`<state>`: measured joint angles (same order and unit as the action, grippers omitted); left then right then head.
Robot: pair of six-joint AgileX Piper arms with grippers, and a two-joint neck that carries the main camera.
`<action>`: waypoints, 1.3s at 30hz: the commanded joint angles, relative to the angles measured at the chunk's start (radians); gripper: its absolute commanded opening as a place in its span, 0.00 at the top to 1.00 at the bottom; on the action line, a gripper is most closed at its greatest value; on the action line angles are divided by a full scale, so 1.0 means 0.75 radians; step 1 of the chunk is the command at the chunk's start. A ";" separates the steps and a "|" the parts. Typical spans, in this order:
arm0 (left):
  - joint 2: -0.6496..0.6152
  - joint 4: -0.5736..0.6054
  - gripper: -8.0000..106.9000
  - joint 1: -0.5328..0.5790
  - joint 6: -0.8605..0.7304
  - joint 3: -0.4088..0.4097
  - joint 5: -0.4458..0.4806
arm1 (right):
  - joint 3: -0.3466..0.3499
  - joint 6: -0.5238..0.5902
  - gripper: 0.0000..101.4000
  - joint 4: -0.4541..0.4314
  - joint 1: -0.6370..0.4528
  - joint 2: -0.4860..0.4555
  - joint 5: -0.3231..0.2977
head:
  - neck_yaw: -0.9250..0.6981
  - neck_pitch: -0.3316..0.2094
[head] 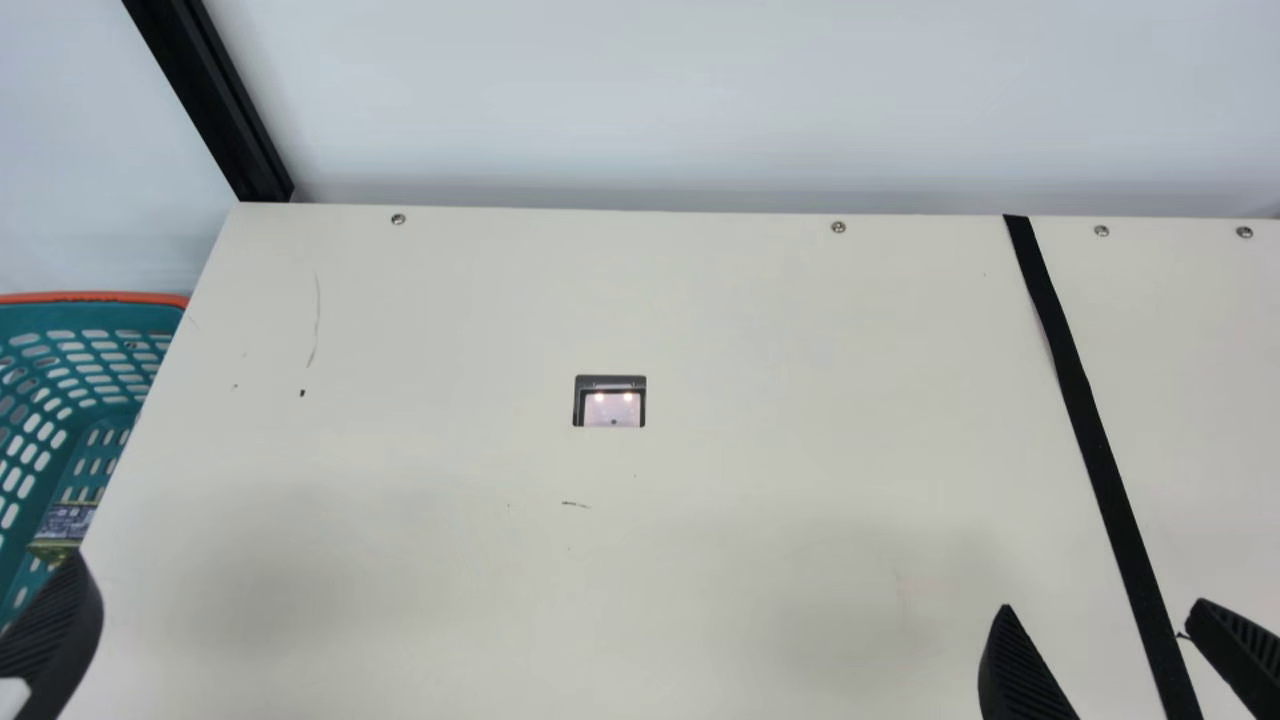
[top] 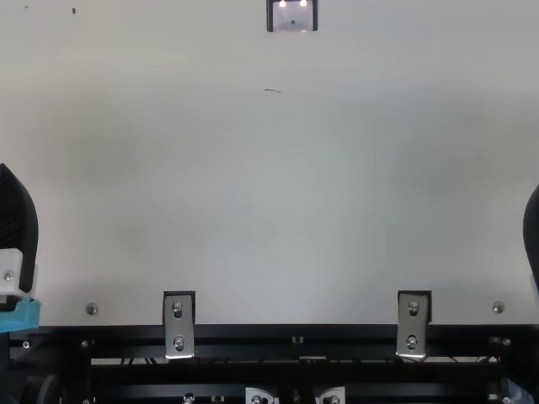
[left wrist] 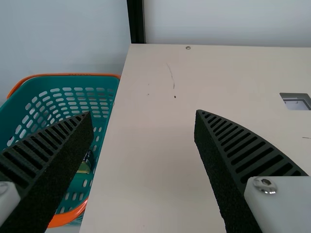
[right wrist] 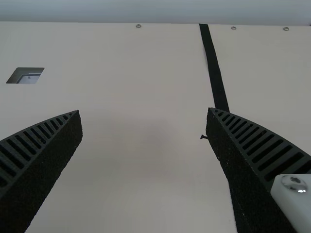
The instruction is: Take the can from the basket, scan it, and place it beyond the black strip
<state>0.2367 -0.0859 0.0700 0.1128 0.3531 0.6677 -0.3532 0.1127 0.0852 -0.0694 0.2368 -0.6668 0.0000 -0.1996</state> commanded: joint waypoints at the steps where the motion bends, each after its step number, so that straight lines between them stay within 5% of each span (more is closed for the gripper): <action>1: 0.000 0.000 0.15 0.000 0.000 0.000 0.000 | 0.000 0.000 0.00 0.000 0.000 0.000 0.000 | -0.008 -0.030; 39: 0.000 0.000 0.15 0.000 0.000 0.000 0.000 | 0.000 0.000 0.00 0.000 0.000 0.000 0.000 | -0.008 -0.030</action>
<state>0.2367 -0.0859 0.0700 0.1128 0.3531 0.6677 -0.3532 0.1127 0.0852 -0.0694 0.2368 -0.6668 0.0000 -0.1996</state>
